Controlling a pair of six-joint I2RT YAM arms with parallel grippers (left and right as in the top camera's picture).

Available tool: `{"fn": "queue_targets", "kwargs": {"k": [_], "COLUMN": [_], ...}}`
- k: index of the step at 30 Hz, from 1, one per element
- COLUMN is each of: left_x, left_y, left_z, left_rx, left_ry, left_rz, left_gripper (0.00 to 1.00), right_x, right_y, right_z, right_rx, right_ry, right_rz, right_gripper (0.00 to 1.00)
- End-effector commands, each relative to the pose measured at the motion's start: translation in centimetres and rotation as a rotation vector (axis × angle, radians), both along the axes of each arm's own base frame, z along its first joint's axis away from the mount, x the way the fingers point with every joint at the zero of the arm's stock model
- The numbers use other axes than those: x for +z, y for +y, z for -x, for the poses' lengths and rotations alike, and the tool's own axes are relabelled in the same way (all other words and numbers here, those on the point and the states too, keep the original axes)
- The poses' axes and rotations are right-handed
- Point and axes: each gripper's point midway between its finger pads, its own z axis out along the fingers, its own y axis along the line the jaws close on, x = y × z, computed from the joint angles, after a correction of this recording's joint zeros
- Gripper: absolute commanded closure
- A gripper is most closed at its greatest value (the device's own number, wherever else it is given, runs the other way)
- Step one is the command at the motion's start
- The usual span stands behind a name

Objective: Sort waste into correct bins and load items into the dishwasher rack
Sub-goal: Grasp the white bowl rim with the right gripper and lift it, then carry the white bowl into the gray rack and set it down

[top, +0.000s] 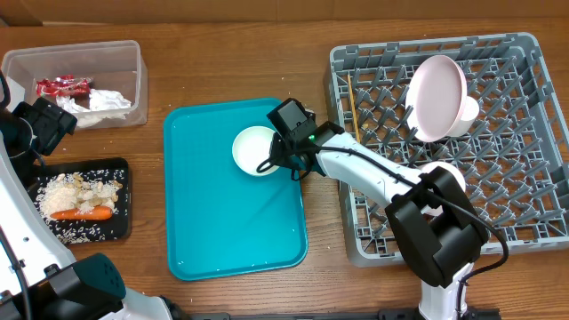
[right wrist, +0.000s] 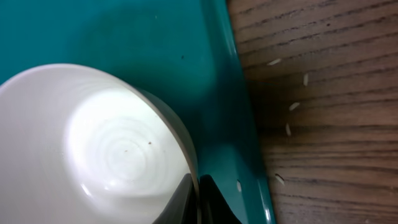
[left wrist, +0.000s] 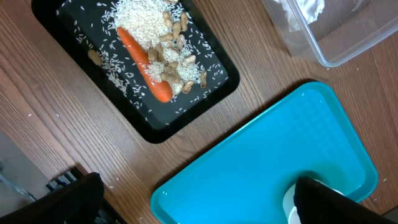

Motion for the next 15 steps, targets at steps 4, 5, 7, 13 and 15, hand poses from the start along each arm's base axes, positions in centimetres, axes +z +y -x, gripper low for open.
{"fn": "queue_targets", "kwargs": {"k": [4, 5, 7, 13, 15], "left_x": [-0.2, -0.2, -0.2, -0.2, -0.2], "left_y": [0.1, 0.1, 0.1, 0.1, 0.1], "left_z": [0.1, 0.1, 0.0, 0.1, 0.1], "left_rx": [0.009, 0.009, 0.009, 0.009, 0.009], "left_ry": [0.011, 0.011, 0.011, 0.011, 0.011], "left_rz": [0.001, 0.001, 0.001, 0.001, 0.001], "left_gripper": [0.00, 0.00, 0.00, 0.00, 0.00], "right_x": [4.8, 5.7, 7.5, 13.7, 16.0], "right_y": [0.5, 0.3, -0.1, -4.2, -6.4], "right_z": [-1.3, -1.2, -1.0, 0.5, 1.4], "right_rx": [0.002, -0.001, -0.006, -0.069, -0.100], "right_ry": [-0.045, -0.051, -0.069, -0.171, -0.209], "right_rz": [-0.015, -0.013, -0.011, 0.065, 0.112], "right_gripper": [0.96, 0.96, 0.96, 0.96, 0.96]}}
